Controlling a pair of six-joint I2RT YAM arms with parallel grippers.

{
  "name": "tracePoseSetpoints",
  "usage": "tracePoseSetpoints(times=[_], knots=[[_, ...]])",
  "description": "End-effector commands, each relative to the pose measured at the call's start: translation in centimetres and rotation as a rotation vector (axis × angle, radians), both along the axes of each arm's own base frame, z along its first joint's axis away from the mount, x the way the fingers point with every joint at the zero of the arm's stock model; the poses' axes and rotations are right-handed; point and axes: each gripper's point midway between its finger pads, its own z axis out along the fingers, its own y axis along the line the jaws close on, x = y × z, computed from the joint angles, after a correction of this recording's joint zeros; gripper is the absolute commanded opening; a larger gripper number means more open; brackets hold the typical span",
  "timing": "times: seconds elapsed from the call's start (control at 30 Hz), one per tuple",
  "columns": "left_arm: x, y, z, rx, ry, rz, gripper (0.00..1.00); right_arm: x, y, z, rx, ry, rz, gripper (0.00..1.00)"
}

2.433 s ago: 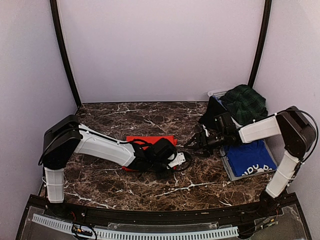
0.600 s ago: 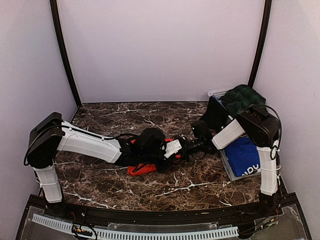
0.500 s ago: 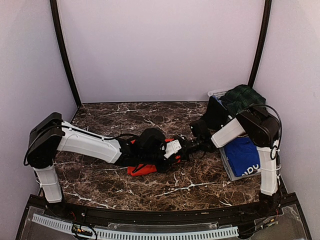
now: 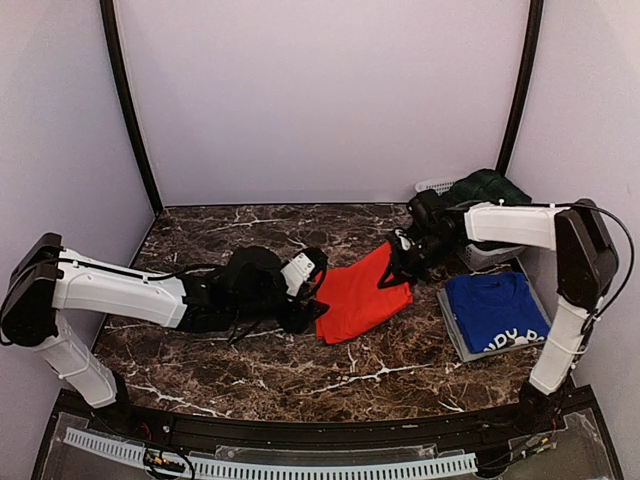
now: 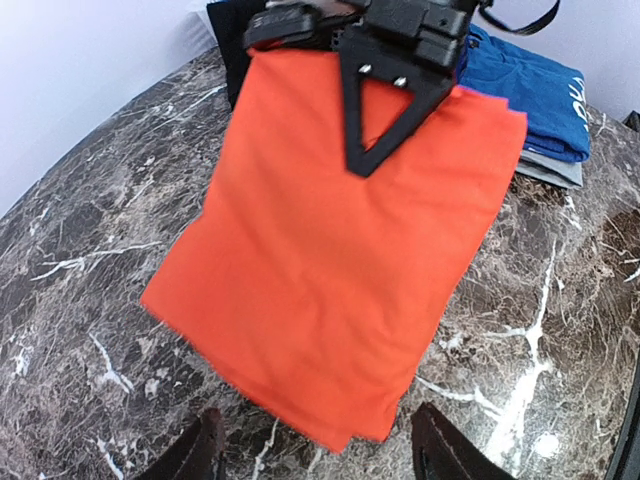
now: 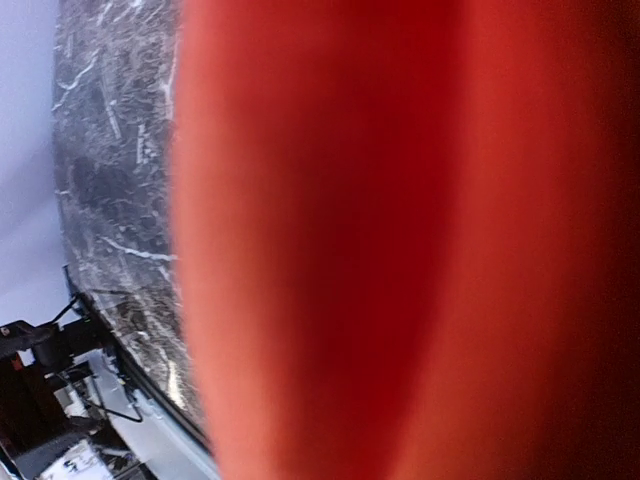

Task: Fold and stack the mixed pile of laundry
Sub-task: Turn over the square-folded T-shirt at the center of the board.

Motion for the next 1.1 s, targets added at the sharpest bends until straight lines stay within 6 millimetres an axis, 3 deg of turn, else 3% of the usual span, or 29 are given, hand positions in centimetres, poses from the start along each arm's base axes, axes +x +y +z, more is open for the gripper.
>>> tracePoseSetpoints(times=[0.0, 0.07, 0.2, 0.3, 0.4, 0.53, 0.7, 0.8, 0.97, 1.07], knots=[[0.1, 1.5, 1.3, -0.079, -0.007, 0.062, 0.63, -1.2, -8.3, 3.3, -0.408, -0.11, 0.005, 0.0], [0.1, 2.1, 1.6, -0.086, -0.01, 0.073, 0.63, -1.0, -11.1, 6.7, -0.535, -0.175, -0.043, 0.0], [0.0, 3.4, 1.8, -0.093, -0.002, 0.093, 0.63, -1.0, -14.0, 12.6, -0.636, -0.279, -0.125, 0.0], [0.4, 5.0, 1.7, -0.084, 0.026, 0.149, 0.64, -1.1, -16.3, 13.0, -0.8, -0.275, -0.122, 0.0], [0.9, 6.8, 2.4, -0.081, 0.04, 0.214, 0.64, -0.9, -17.1, 10.6, -1.013, -0.228, -0.041, 0.0], [1.5, 10.3, 3.4, -0.092, 0.082, 0.334, 0.68, -0.7, -12.4, 5.7, -1.215, -0.193, 0.172, 0.0], [1.4, 13.6, 6.0, -0.176, 0.109, 0.435, 0.72, -0.4, -1.5, 1.1, -1.16, -0.274, 0.36, 0.0], [1.6, 15.8, 6.8, -0.215, 0.14, 0.506, 0.72, -1.9, 3.8, -2.0, -1.077, -0.266, 0.429, 0.0], [1.8, 18.4, 7.0, -0.261, 0.21, 0.59, 0.72, -4.0, 8.5, -5.5, -1.003, -0.252, 0.477, 0.0], [1.8, 19.9, 7.6, -0.309, 0.237, 0.644, 0.72, -5.3, 10.7, -6.0, -0.926, -0.25, 0.496, 0.11]])
